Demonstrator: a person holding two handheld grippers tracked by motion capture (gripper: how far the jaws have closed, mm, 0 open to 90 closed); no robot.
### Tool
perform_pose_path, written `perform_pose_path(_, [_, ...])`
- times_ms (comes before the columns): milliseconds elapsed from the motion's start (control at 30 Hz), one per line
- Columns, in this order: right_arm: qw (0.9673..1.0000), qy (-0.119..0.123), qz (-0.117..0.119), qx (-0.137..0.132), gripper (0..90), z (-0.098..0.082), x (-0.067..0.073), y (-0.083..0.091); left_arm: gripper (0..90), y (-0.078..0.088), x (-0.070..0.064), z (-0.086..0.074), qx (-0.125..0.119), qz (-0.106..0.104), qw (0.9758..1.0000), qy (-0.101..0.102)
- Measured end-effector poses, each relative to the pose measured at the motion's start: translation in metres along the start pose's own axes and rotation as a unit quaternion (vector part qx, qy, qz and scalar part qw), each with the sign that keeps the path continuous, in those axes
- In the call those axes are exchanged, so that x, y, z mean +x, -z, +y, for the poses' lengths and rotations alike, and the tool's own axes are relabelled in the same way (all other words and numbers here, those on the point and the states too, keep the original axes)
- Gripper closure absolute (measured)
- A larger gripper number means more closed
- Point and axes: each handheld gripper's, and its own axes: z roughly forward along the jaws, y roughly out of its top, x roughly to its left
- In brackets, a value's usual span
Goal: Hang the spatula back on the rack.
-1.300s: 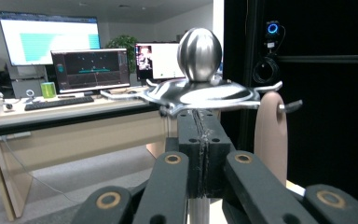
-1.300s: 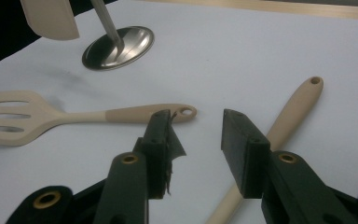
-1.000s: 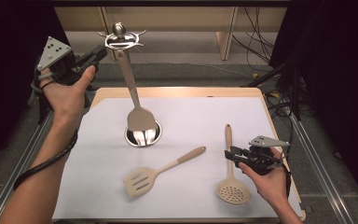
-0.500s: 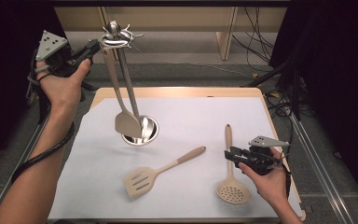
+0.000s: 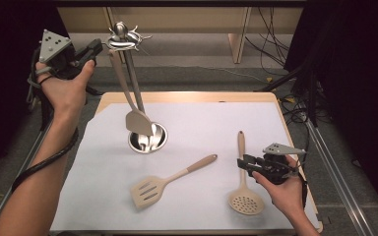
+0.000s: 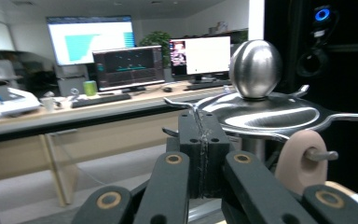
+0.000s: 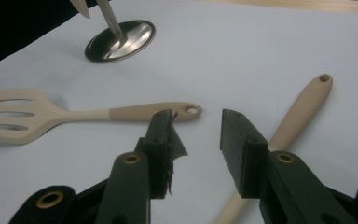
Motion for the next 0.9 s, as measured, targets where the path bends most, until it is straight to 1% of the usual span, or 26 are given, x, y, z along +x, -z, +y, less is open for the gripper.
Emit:
perform_pose_path(33, [1.0,-0.003,0.001,0.006,64.8,0.0,0.0,0.0,88.7,-0.001,0.001,0.0,0.001,-0.001,1.0,0.001])
perform_pose_path(100, [1.0,-0.004,0.004,0.007,64.8,0.0,0.0,0.0,88.8,-0.001,0.002,0.0,0.004,0.001,1.0,0.0])
perform_pose_path(133, [0.9999,0.011,0.002,0.004,64.8,0.0,-0.003,-0.001,88.8,-0.002,0.002,0.0,0.004,0.001,1.0,0.0])
perform_pose_path(233, [0.9999,0.015,0.0,0.004,64.8,0.0,-0.004,-0.001,88.8,-0.005,0.004,0.0,0.009,0.003,1.0,0.001])
perform_pose_path(267, [1.0,-0.003,0.001,0.009,64.8,0.0,-0.001,0.0,88.7,-0.006,0.005,0.0,0.013,0.003,0.9999,0.002])
perform_pose_path(300, [0.9999,-0.007,0.006,0.011,64.8,0.0,0.0,-0.001,88.8,-0.007,0.006,0.0,0.016,0.004,0.9999,0.001])
perform_pose_path(333, [0.9998,-0.007,0.0,0.02,64.8,0.0,0.0,0.001,88.8,-0.009,0.007,0.0,0.017,0.002,0.9999,0.003])
perform_pose_path(433, [0.9998,-0.005,-0.001,0.018,64.8,0.0,0.0,0.0,88.8,-0.014,0.011,0.0,0.022,0.0,0.9998,0.003])
perform_pose_path(467, [0.9998,-0.006,0.001,0.018,64.8,0.0,0.0,0.0,88.8,-0.015,0.012,0.001,0.023,-0.001,0.9997,0.003])
perform_pose_path(500, [0.9998,-0.011,0.007,0.013,64.8,-0.001,0.001,-0.002,88.7,-0.016,0.012,0.002,0.026,-0.001,0.9997,0.002])
perform_pose_path(567, [0.9999,-0.005,0.002,0.012,64.8,0.0,0.0,-0.001,88.8,-0.019,0.014,0.002,0.029,-0.001,0.9996,0.001])
perform_pose_path(600, [0.9999,-0.007,0.003,0.015,64.8,0.0,0.0,-0.001,88.7,-0.02,0.015,0.002,0.031,-0.003,0.9995,0.003])
perform_pose_path(700, [0.9999,-0.007,0.005,0.014,64.7,0.0,0.0,-0.001,88.7,-0.022,0.016,0.003,0.034,-0.006,0.9994,-0.007])
perform_pose_path(767, [0.9999,-0.005,0.005,0.013,64.7,-0.001,-0.001,-0.002,88.7,-0.023,0.017,0.004,0.035,-0.006,0.9994,-0.007])
perform_pose_path(800, [0.9999,-0.003,0.006,0.009,64.6,-0.001,-0.001,-0.003,88.7,-0.023,0.017,0.004,0.034,-0.006,0.9994,-0.008])
perform_pose_path(833, [0.9999,-0.003,0.006,0.009,64.6,-0.001,-0.001,-0.003,88.7,-0.023,0.017,0.004,0.035,-0.006,0.9994,-0.008])
perform_pose_path(900, [0.9998,-0.01,0.01,0.016,64.5,-0.001,0.0,-0.002,88.4,-0.022,0.017,0.004,0.034,-0.005,0.9994,-0.009])
